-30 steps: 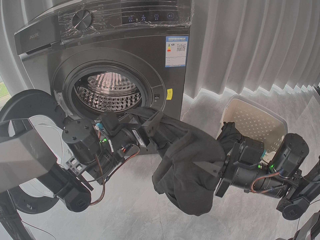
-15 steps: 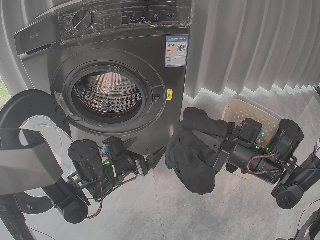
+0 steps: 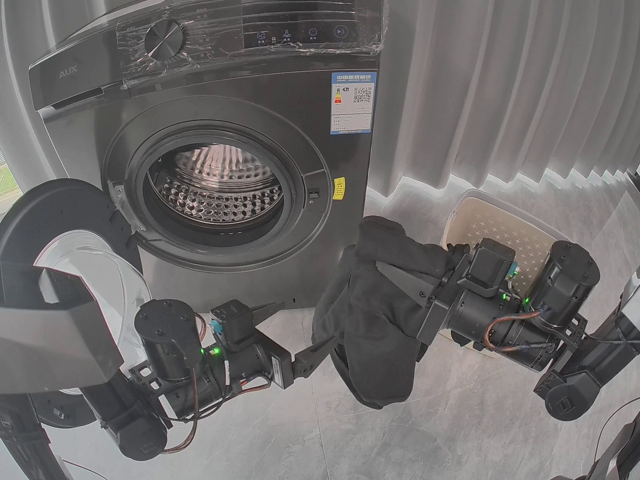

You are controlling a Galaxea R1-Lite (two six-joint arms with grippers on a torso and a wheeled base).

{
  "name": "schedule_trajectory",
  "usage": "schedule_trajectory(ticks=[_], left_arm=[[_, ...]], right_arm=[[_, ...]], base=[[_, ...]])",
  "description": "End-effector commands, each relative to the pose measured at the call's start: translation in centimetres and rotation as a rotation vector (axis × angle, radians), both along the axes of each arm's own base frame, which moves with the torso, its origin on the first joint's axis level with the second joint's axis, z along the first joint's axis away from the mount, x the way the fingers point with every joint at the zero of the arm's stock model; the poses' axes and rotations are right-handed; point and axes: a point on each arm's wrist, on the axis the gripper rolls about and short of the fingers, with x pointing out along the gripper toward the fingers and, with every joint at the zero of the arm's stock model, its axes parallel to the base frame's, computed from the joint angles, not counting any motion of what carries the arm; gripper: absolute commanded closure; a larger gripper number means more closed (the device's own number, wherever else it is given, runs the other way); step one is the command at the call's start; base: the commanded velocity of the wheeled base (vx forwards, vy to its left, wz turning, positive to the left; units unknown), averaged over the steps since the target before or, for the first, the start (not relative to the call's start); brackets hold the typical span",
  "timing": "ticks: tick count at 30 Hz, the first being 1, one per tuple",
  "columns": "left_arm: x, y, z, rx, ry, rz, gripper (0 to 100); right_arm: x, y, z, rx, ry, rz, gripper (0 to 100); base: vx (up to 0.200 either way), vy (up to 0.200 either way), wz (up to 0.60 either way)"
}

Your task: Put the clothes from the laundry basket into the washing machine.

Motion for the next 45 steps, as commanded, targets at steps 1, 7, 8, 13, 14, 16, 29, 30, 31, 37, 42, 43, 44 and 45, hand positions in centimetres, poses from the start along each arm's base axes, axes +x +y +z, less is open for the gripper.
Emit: schedule_trajectory(ticks=[1, 7, 8, 13, 14, 16, 29, 30, 31, 37, 42, 43, 44, 45], left_arm=[[-0.9, 0.4, 0.4, 0.015, -0.012, -0.045, 0], [-1.6, -0.3, 1.4, -0.009, -0.043, -0.091, 0], [-1.6, -0.5, 1.3, -0.009, -0.043, -0.097, 0], [-1.2, -2.2, 0.3, 0.001, -0.034, -0.134, 0], [-1.0, -2.5, 0.2, 0.002, -0.04, -0.136, 0], [-0.3, -3.0, -0.2, 0.012, -0.054, -0.136, 0], [2.6, -5.2, -1.5, -0.005, -0.089, -0.159, 0], [2.7, -5.3, -1.6, -0.005, -0.088, -0.162, 0], [2.8, -5.3, -1.7, -0.003, -0.085, -0.162, 0], [3.9, -4.8, -1.7, -0.002, -0.108, -0.136, 0], [5.0, -4.3, -0.5, -0.027, -0.154, -0.109, 0], [5.0, -4.2, -0.3, -0.029, -0.156, -0.115, 0], [5.0, -4.2, -0.3, -0.03, -0.158, -0.116, 0], [4.7, -4.1, 0.0, -0.028, -0.165, -0.156, 0]], right_arm=[[-0.4, 0.7, -0.2, 0.0, 0.009, 0.027, 100], [-0.6, 1.0, -0.4, -0.004, 0.013, 0.041, 100], [-0.6, 1.1, -0.4, -0.003, 0.013, 0.041, 100], [-1.1, 1.6, -0.4, 0.007, 0.028, 0.068, 100], [-1.1, 1.7, -0.4, 0.007, 0.028, 0.069, 100], [-1.2, 1.7, -0.4, 0.007, 0.028, 0.071, 100], [-2.1, 2.7, -0.1, 0.056, 0.035, 0.085, 100], [-2.2, 2.8, 0.0, 0.062, 0.035, 0.09, 100], [-2.2, 2.8, 0.0, 0.066, 0.033, 0.09, 100], [-2.1, 2.8, 0.1, 0.07, 0.031, 0.088, 100], [-1.9, 2.5, -0.3, 0.057, 0.044, 0.078, 100], [-1.9, 2.5, -0.4, 0.056, 0.05, 0.077, 100], [-1.9, 2.5, -0.5, 0.055, 0.051, 0.078, 100], [-1.9, 2.4, -0.6, 0.058, 0.063, 0.078, 100]], base=[[0.0, 0.0, 0.0], [0.0, 0.0, 0.0], [0.0, 0.0, 0.0], [0.0, 0.0, 0.0], [0.0, 0.0, 0.0], [0.0, 0.0, 0.0], [0.0, 0.0, 0.0], [0.0, 0.0, 0.0], [0.0, 0.0, 0.0], [0.0, 0.0, 0.0], [0.0, 0.0, 0.0], [0.0, 0.0, 0.0], [0.0, 0.0, 0.0], [0.0, 0.0, 0.0]])
